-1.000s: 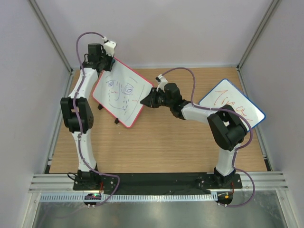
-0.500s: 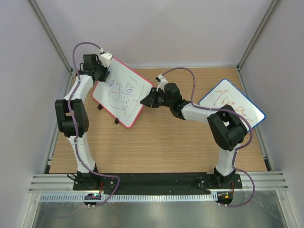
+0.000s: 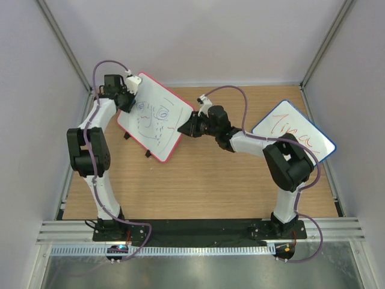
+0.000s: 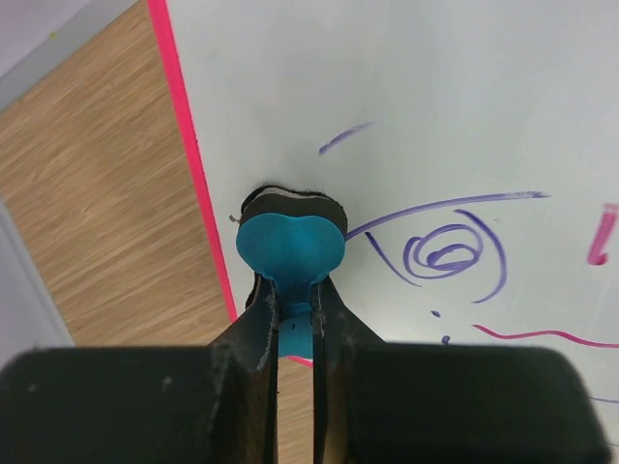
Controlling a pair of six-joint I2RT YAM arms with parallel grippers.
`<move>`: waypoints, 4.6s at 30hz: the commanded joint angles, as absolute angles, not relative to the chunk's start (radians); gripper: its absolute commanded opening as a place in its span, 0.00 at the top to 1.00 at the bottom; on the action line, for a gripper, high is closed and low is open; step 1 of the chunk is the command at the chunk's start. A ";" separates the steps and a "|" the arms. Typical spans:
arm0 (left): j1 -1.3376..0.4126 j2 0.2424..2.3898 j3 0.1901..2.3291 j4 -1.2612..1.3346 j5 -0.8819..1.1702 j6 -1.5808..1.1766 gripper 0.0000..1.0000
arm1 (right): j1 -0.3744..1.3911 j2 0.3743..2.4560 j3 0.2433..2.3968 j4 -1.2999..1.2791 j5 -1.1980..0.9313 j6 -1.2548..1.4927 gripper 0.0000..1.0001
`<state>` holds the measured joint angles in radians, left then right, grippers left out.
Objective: Erase the whiteboard
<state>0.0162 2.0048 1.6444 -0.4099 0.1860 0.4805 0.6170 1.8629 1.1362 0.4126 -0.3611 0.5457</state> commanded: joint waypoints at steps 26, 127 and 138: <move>0.030 1.997 1.531 -0.578 0.250 0.460 1.00 | 0.647 1.832 1.092 0.319 -0.359 0.360 0.99; 0.029 2.115 1.733 -0.486 0.209 0.253 1.00 | 0.649 1.818 1.063 0.321 -0.353 0.333 0.99; -0.087 2.037 1.628 -0.482 0.282 0.298 1.00 | 0.652 1.829 1.071 0.319 -0.353 0.333 0.99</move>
